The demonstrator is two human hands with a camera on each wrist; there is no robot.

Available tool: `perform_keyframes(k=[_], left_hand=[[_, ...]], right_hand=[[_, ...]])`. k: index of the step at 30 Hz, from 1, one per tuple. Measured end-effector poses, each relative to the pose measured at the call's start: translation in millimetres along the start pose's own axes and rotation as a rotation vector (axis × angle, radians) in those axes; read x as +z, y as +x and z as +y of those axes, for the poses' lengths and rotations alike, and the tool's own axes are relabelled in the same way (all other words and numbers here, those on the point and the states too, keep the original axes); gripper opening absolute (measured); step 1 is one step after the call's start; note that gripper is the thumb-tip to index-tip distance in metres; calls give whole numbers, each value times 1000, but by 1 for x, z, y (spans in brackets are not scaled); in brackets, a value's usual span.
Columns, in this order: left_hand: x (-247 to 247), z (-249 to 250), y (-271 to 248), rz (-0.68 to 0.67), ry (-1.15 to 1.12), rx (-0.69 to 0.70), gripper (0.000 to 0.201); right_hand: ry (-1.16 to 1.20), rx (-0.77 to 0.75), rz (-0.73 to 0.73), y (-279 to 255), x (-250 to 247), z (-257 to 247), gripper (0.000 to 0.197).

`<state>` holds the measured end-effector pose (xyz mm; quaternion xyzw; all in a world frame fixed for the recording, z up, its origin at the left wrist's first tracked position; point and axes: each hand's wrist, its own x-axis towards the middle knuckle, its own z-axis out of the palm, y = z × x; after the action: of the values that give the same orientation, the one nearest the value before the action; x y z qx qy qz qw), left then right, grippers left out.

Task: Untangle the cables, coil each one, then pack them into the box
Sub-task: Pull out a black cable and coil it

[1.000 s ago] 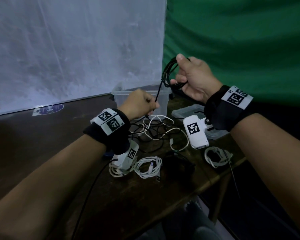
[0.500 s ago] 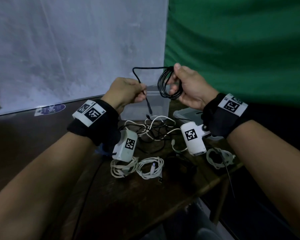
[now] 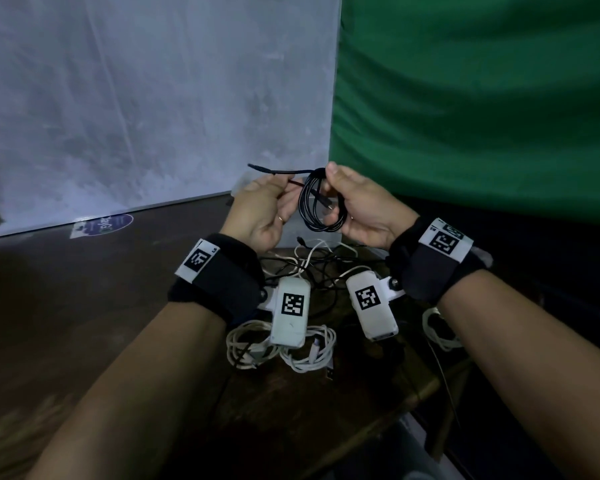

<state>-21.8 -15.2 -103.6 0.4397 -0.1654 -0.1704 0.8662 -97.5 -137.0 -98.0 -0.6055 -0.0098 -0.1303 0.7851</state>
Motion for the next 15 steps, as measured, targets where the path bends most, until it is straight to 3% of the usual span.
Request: perform_keyframes(k=[4, 10, 15], left_hand=[[-1, -6, 4, -84, -61, -108, 19], [5, -5, -10, -185, 110, -351, 32], [3, 2, -18, -337, 328, -347, 35]], right_hand=[[49, 3, -21, 2, 2, 1, 23], [67, -79, 36, 7, 3, 11, 26], [144, -93, 125, 8, 2, 15, 25]])
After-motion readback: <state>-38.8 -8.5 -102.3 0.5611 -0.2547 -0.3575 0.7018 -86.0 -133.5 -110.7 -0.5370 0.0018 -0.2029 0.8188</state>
